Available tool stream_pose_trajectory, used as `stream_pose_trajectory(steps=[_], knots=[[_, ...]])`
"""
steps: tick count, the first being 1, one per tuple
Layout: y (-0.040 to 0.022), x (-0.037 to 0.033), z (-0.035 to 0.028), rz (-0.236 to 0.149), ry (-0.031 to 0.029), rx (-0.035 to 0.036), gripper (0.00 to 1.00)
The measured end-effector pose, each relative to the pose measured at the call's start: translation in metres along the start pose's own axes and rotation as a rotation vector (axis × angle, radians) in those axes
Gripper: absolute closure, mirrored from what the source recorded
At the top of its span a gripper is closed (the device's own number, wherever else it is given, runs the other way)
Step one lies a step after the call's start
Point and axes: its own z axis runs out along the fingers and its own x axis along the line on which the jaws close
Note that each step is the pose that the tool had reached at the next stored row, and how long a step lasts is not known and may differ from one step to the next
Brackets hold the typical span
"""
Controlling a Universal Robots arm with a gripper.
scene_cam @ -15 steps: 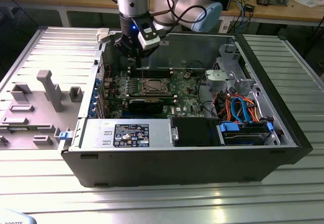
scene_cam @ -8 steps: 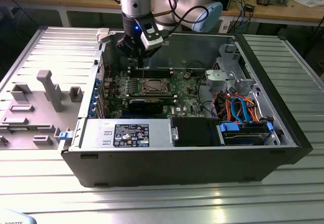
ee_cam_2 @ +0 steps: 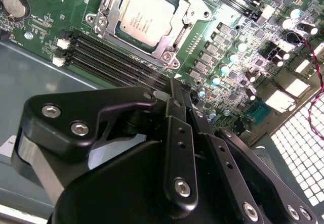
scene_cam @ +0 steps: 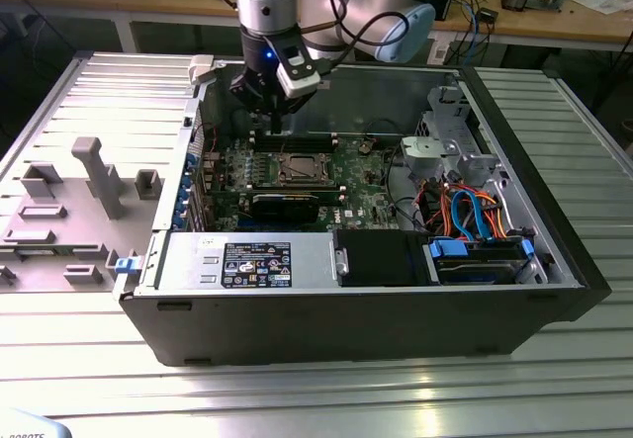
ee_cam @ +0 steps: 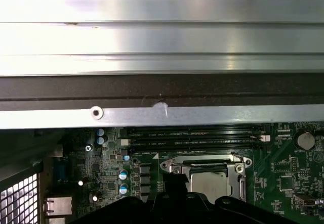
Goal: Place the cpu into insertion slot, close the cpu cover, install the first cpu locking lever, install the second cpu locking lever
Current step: 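Install the first cpu locking lever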
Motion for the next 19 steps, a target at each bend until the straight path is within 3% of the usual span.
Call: stream_pose_trajectory(steps=[3, 5, 6, 10, 14, 19], knots=[[-0.0001, -0.0007, 0.0007, 0.000, -0.0001, -0.0014, 0.89], [-0.0021, -0.0006, 0.0035, 0.001, 0.0003, -0.0158, 0.89], [-0.0026, -0.0006, 0.0040, 0.001, 0.0003, -0.0173, 0.89], [-0.0025, -0.0060, 0.0059, 0.002, 0.0004, -0.0183, 0.89], [-0.0025, -0.0094, 0.0073, 0.002, 0.0005, -0.0271, 0.89], [-0.0017, -0.0159, 0.0124, 0.002, 0.0012, -0.0272, 0.89]])
